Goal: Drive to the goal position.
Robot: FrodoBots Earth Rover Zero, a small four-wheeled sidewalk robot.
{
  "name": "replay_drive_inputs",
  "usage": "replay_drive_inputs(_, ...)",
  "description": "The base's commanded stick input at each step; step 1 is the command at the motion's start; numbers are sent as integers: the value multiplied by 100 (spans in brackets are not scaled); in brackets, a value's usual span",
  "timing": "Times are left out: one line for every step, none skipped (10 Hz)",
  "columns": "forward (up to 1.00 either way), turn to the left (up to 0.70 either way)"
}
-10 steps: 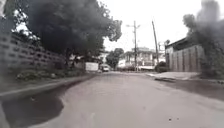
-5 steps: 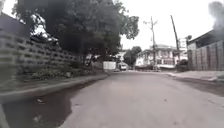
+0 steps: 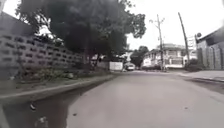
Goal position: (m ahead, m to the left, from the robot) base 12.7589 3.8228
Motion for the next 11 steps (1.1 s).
replay_drive_inputs(70, 0)
replay_drive_inputs(70, 0)
replay_drive_inputs(70, 0)
replay_drive_inputs(70, 0)
replay_drive_inputs(70, 0)
replay_drive_inputs(70, 0)
replay_drive_inputs(70, 0)
replay_drive_inputs(70, 0)
replay_drive_inputs(70, 0)
replay_drive_inputs(70, -1)
replay_drive_inputs(70, -7)
